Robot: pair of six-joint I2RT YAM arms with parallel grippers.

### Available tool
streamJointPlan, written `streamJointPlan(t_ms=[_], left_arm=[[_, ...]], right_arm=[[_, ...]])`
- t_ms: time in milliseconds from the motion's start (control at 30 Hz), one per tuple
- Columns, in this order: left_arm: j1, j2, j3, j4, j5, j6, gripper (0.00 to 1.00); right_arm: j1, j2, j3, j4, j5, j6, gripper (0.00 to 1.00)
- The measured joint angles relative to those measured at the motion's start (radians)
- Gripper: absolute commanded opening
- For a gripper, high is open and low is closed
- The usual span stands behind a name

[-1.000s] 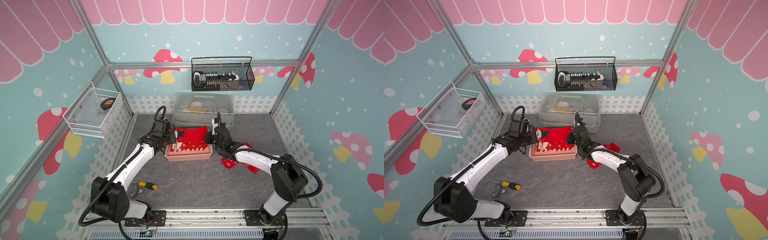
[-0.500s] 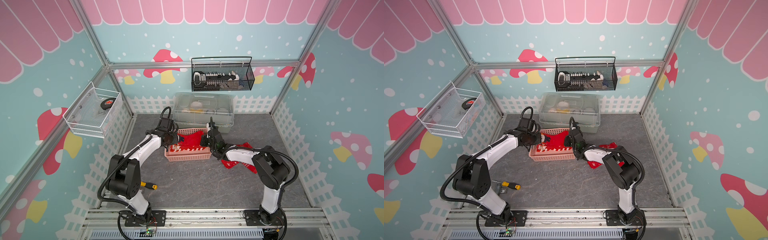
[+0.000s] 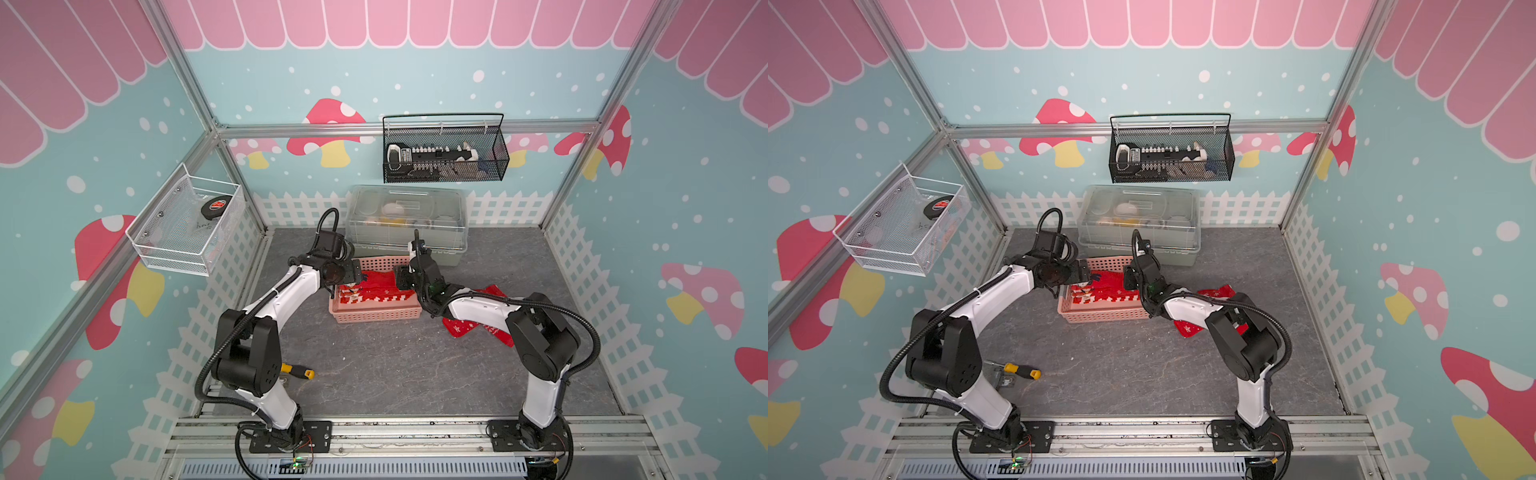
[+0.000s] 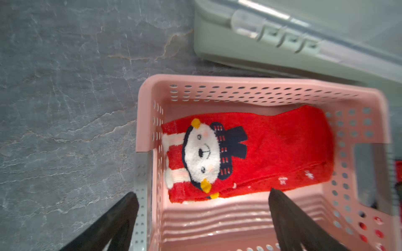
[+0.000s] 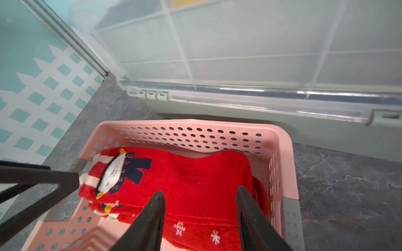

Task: Place the socks together as a pair
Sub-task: Place a pair of socks in the bin, then pick up the sock at the center of the board.

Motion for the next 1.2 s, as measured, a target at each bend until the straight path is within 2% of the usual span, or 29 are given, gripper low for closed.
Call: streamJointPlan(t_ms=[233,367,533,633,733,933,1033,1200], left_arm=[[0.0,-0.239,-0.068,0.071,0.025,-0.019,0.94],[-0.002,-0.413,-0.177,0.099,-0.002,-0.043,0.9],[-0.041,-0.568,-0.333,0.094,0.042,-0.118,0.84],[-0.133,-0.65,-0.449,0.081,0.059,-0.187,0.83],[-0.283,-0.736,-0.55,0.066,0.045,-0.263,0.82],[-0.521,-0.893,-0.7,0.082,-0.03,-0.426,0.79],[-0.594,-0.923,-0.768,0.095,-0.076,-0.5,0.77],[-0.65,-0.924,-0.828,0.106,-0.11,-0.572,0.76]], right_arm=[[0.027,-0.313,-0.137,0.0,0.018,-0.033,0.5],[0.022,-0.433,-0.188,-0.058,0.053,-0.045,0.49],[0.014,-0.584,-0.281,-0.155,0.099,-0.039,0.54],[-0.015,-0.679,-0.364,-0.183,0.089,0.0,0.55],[-0.037,-0.752,-0.445,-0.211,0.083,0.045,0.55],[-0.045,-0.797,-0.587,-0.264,0.066,0.114,0.54],[-0.056,-0.782,-0.635,-0.29,0.039,0.116,0.52],[-0.071,-0.678,-0.638,-0.305,-0.023,0.076,0.46]])
